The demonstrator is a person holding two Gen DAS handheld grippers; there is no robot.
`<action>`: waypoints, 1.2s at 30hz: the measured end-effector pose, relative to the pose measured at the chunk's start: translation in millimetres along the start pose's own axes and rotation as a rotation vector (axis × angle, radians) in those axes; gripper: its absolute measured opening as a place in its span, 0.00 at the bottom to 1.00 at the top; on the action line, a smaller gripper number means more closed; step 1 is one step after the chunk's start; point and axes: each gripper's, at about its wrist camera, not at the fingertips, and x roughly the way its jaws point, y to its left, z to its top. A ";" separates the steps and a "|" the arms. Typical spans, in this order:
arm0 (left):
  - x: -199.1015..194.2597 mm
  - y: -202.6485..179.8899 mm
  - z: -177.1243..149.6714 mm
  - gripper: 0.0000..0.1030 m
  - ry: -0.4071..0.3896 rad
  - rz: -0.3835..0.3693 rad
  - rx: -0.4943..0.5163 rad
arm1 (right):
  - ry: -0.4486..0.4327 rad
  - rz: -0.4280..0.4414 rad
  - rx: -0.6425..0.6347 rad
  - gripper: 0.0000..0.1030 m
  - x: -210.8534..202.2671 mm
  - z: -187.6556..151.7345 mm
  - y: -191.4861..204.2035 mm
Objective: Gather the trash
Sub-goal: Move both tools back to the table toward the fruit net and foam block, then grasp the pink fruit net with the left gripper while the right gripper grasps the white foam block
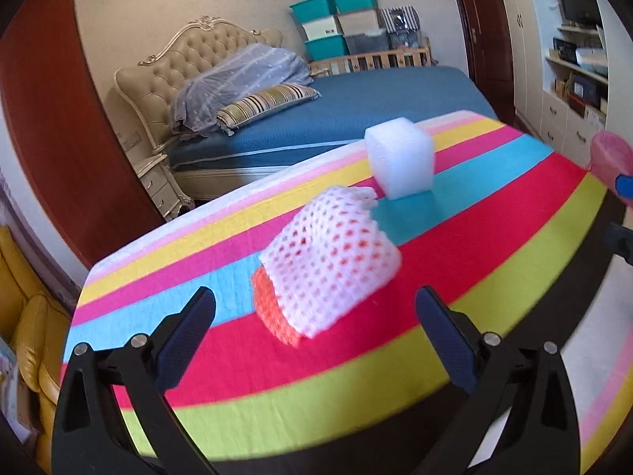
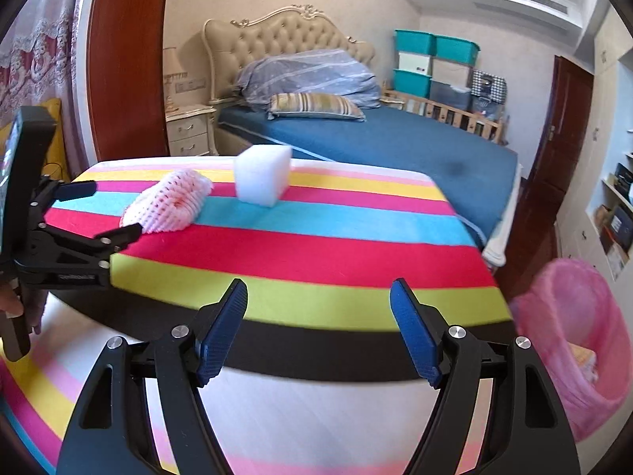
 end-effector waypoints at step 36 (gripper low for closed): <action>24.1 82.5 -13.6 0.26 -0.006 -0.192 -0.311 | 0.130 -0.058 0.053 0.70 170.6 98.1 67.9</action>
